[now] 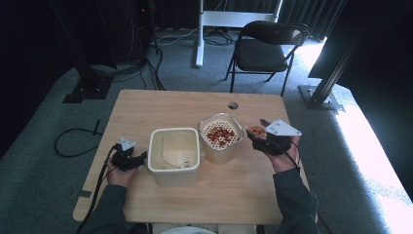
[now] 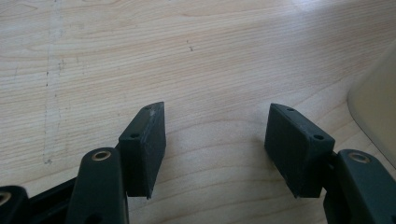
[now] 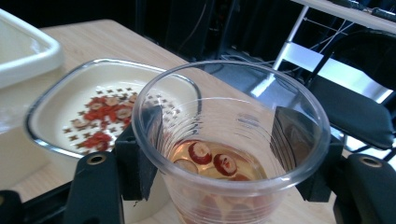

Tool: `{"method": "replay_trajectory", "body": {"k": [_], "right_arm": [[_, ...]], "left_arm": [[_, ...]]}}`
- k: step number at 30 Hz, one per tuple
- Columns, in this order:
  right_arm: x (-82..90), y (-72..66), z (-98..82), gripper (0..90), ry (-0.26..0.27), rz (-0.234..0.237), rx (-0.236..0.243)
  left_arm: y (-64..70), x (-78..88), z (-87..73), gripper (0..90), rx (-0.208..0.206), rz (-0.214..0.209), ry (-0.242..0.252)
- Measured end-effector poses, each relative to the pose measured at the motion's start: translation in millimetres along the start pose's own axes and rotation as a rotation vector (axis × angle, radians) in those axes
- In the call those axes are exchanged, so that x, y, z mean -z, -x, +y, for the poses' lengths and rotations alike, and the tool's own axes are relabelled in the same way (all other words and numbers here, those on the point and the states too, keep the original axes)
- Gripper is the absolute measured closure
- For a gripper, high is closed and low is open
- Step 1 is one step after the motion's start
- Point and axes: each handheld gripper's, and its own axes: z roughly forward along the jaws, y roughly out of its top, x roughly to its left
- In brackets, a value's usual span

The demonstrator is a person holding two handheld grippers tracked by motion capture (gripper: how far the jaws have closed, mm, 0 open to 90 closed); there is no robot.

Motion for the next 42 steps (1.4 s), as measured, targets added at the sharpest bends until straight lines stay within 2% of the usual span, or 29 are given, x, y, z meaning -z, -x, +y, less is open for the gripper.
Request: {"method": "replay_trajectory", "body": {"k": [8, 9, 10, 11, 12, 20, 28, 30, 34, 38, 42], "right_arm": [[-20.8, -1.2, 23.4, 34.5, -0.066, -0.056, 0.111], [-22.9, -2.4, 26.0, 34.5, -0.076, -0.066, 0.126], [-25.7, -4.8, 29.0, 34.5, -0.09, -0.085, 0.161], [-25.7, -4.8, 29.0, 34.5, -0.09, -0.085, 0.161], [-27.4, -6.7, 30.8, 34.5, -0.1, -0.098, 0.184], [-47.1, -32.4, 43.7, 34.5, -0.212, -0.195, 0.477], [-56.8, -47.1, 48.5, 34.5, -0.266, -0.243, 0.65], [-58.8, -51.2, 48.9, 34.7, -0.281, -0.254, 0.703], [-63.5, -61.7, 48.5, 34.7, -0.32, -0.288, 0.85], [-67.9, -70.4, 46.5, 34.7, -0.359, -0.315, 0.969], [-69.6, -76.4, 45.6, 34.7, -0.364, -0.34, 1.048]], "left_arm": [[-0.2, 0.1, 0.1, 39.3, 0.001, -0.002, -0.002], [-0.2, 0.2, 0.0, 39.3, 0.001, -0.003, -0.002], [-0.3, 0.2, 0.0, 39.3, 0.001, -0.003, -0.002], [-0.3, 0.2, 0.0, 39.3, 0.001, -0.003, -0.002], [-0.3, 0.2, 0.0, 39.3, 0.001, -0.003, -0.002], [-0.4, 0.2, -0.1, 39.3, 0.003, -0.006, -0.001], [-0.8, 0.2, 0.1, 39.3, -0.001, -0.005, -0.002], [-0.9, 0.2, 0.1, 39.3, 0.0, -0.007, -0.004], [-0.8, 0.2, 0.1, 39.3, -0.001, -0.007, -0.004], [-0.8, 0.2, 0.1, 39.3, 0.0, -0.007, -0.004], [-1.0, 0.2, 0.1, 39.3, 0.0, -0.008, -0.005]]}}
